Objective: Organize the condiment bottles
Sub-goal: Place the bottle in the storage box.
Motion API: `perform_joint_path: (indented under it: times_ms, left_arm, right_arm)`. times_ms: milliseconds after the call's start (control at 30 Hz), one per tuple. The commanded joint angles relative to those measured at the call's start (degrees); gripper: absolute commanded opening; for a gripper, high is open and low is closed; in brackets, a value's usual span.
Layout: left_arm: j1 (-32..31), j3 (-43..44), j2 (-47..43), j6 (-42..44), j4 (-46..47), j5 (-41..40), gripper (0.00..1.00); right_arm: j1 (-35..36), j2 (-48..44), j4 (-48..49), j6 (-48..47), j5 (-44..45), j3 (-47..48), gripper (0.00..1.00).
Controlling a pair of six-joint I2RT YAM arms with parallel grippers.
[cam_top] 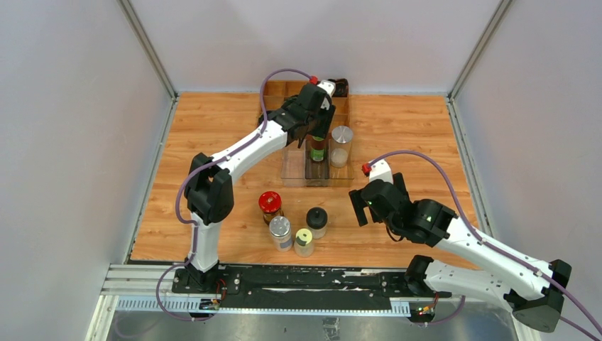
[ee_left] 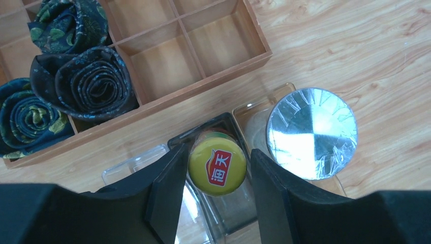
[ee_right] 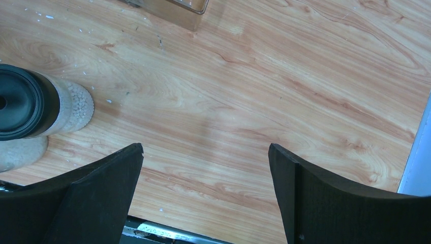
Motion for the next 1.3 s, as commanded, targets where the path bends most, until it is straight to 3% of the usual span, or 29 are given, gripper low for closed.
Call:
perform_joint_path:
  times_ms: [0,567,800,1267]
  left_arm:
    - [0.2,-1.2,-2.6,-0.8,1.6,1.0,0.56]
    - [0.2,-3.6,-6.3,-0.8,0.8,0.8,0.74]
    - [0.2,-4.2,-10.7,-1.1,-0.9,1.0,0.74]
    - [0.2,-16.8,-28.2,-3.1,-3.7,-2.0,0.69]
  right_arm:
    - [0.5,0.4,0.0,0.1,0.7,-1.1,1.0]
    - [0.5,0.2,0.1,0.1,0.2,-1.1,1.0]
    - [0.5,0.4,0.1,0.1,0.2,-1.0,1.0]
    - [0.5,0.5,0.2,-0.1,-0.4,-0.7,1.0]
